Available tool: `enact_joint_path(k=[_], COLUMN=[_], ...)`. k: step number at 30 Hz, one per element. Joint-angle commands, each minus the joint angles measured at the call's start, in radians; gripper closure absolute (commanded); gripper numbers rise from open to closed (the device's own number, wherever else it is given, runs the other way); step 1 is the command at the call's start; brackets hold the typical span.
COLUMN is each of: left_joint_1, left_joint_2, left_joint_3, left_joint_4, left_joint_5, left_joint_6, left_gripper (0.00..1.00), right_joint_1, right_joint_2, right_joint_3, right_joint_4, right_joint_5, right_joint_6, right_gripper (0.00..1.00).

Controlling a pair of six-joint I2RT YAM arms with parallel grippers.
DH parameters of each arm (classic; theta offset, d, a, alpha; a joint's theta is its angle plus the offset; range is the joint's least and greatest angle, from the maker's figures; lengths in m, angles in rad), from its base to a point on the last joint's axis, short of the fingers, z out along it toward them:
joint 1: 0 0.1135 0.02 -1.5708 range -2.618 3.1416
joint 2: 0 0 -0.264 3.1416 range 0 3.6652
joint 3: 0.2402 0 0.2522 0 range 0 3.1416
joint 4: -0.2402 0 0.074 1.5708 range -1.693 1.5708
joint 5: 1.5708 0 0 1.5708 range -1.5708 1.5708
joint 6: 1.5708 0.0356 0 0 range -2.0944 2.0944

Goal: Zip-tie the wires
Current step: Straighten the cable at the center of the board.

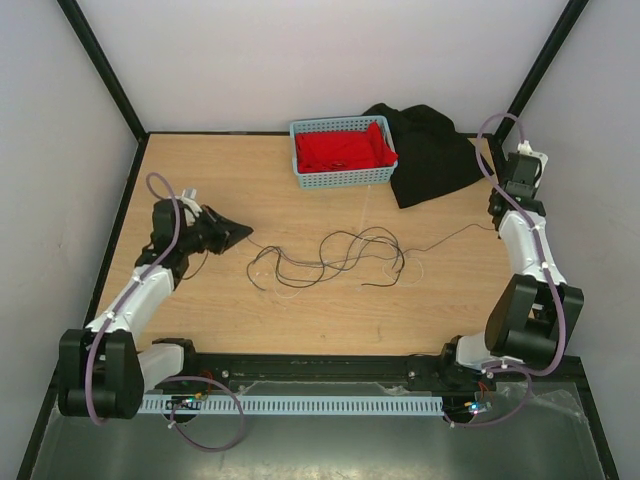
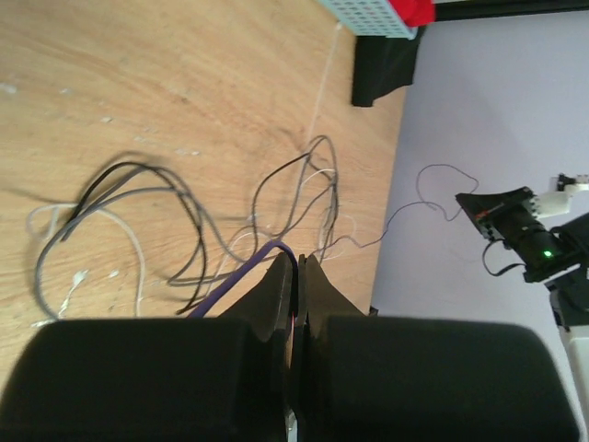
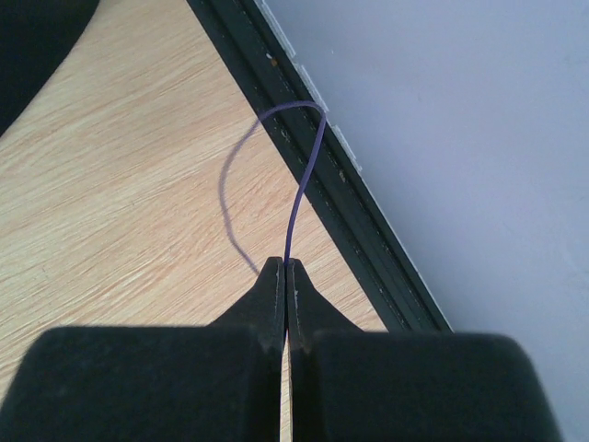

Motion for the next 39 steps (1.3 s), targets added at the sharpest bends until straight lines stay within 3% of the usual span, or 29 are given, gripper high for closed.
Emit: enact_joint_path(k=[1, 10, 17, 26, 32, 36, 39], left_joint_1=[-0.039, -0.065, -0.066, -0.071, -0.072, -0.072, -0.072], left_joint_2=[-0.024, -0.017, 0.022, 0.084, 0.104, 0.116, 0.121], left_joint_3=[-0.066, -0.160, -0.175, -0.186, -0.186, -0.186, -0.184], left_joint_4=[0.022, 0.040, 0.060, 0.086, 0.091, 0.092, 0.093], left_joint_5=[-0.054, -0.126, -0.125, -0.125, -0.141, -0.144, -0.152], left_joint_6=[0.023, 0.038, 0.040, 0.049, 0.049, 0.052, 0.058], left_gripper=[1.00, 1.00, 0.99, 0.96, 0.88, 0.85, 0.84], right_joint_1=[-0.005, -0.005, -0.004, -0.004, -0.005, -0.006, 0.001], right_joint_2=[0.025, 0.063, 0.129, 0.231, 0.229, 0.201, 0.157], right_joint_3=[-0.006, -0.011, 0.009, 0.064, 0.145, 0.185, 0.201], right_joint_4=[-0.008, -0.011, -0.045, -0.126, -0.213, -0.257, -0.258], right_joint_5=[0.024, -0.087, -0.142, -0.228, -0.246, -0.235, -0.375], right_joint_6=[0.006, 0.041, 0.069, 0.076, 0.062, 0.051, 0.078], right_gripper=[1.00, 0.99, 0.91, 0.63, 0.31, 0.26, 0.25])
